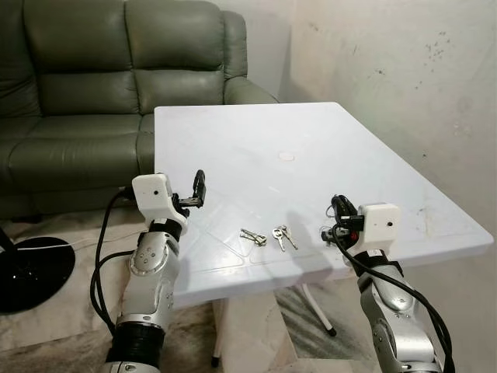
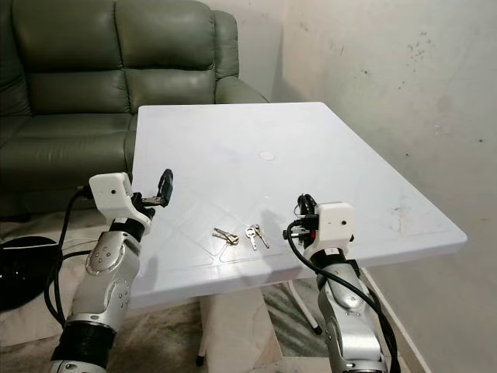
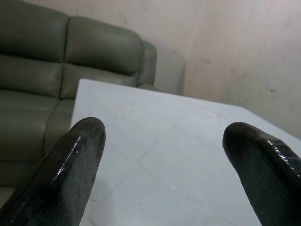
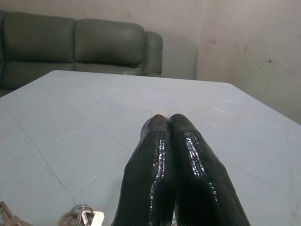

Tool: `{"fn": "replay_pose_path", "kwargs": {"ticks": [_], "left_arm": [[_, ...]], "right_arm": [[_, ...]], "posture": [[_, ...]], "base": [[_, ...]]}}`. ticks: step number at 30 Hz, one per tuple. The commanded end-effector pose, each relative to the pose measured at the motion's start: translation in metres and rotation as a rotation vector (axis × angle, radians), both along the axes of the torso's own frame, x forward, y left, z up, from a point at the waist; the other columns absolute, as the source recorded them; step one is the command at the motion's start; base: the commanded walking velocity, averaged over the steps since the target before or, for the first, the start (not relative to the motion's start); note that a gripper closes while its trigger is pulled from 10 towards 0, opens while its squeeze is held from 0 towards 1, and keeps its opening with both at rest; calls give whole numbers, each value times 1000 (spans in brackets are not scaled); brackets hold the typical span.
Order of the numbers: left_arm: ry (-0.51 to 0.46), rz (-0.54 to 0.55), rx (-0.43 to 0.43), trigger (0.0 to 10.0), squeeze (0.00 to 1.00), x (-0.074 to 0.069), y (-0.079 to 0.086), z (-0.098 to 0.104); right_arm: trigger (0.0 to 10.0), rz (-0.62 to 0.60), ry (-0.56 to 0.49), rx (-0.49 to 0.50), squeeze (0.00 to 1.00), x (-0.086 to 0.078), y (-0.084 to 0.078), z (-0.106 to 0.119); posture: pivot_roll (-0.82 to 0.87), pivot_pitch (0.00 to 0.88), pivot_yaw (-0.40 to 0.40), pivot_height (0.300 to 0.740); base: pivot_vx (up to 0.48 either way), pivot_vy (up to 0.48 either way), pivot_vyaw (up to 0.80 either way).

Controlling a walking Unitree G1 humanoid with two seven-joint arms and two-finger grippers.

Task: Hang keys on a hook

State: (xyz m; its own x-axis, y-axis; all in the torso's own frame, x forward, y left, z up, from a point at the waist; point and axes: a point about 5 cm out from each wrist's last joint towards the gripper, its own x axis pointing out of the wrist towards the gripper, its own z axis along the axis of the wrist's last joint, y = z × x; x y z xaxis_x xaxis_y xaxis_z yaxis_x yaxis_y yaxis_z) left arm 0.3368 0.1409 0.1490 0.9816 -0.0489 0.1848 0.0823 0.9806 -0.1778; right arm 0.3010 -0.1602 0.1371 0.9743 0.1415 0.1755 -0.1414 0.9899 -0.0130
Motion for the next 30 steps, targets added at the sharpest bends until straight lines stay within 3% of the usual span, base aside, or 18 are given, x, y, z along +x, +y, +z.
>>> {"fn": "replay_pose_path", "kwargs": {"ticks": [1, 12, 30], "left_arm": [[0, -20, 18, 10000, 0, -1, -5, 1], [6, -24, 2, 10000, 0, -3, -6, 0], [18, -13, -6, 10000, 0, -5, -4, -2]], "right_arm": [[10000, 7, -12, -7, 0, 1, 1, 4], [10000, 9, -14, -8, 0, 0, 0, 4], [10000, 17, -33, 15, 0, -2, 0, 6]], "posture": [[9, 0, -48, 740], [9, 0, -53, 740], [13, 0, -60, 740]], "base": [[0, 0, -644], [0, -162, -646], [0, -428, 0]]}}
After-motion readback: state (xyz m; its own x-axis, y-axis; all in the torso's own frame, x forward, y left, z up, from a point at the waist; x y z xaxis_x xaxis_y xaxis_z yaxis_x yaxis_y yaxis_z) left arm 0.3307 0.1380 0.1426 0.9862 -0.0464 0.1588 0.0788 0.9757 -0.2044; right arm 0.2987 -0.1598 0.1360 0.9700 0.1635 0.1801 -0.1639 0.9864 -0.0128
